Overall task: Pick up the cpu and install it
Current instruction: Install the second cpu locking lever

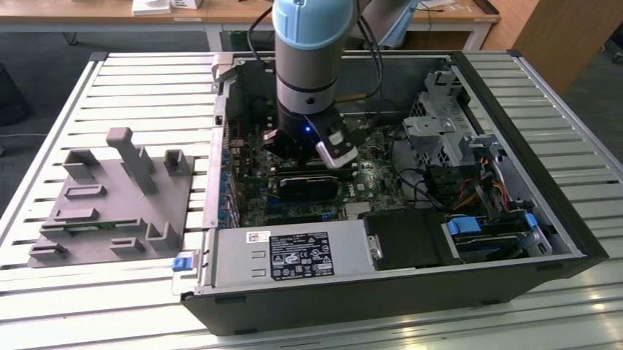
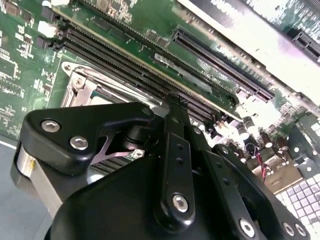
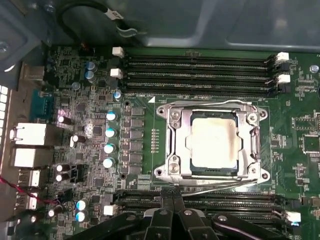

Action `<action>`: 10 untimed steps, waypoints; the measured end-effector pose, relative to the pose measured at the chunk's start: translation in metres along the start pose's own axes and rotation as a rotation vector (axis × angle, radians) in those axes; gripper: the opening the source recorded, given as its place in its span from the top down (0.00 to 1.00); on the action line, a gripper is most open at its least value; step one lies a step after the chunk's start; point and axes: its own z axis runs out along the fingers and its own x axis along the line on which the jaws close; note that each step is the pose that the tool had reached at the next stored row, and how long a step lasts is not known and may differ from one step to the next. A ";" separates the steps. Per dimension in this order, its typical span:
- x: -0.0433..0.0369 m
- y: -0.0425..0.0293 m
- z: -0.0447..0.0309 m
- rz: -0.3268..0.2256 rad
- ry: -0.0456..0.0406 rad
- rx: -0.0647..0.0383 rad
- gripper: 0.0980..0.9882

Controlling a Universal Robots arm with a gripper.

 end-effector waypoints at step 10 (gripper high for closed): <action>0.0004 -0.0008 0.0049 0.000 -0.0008 -0.065 0.99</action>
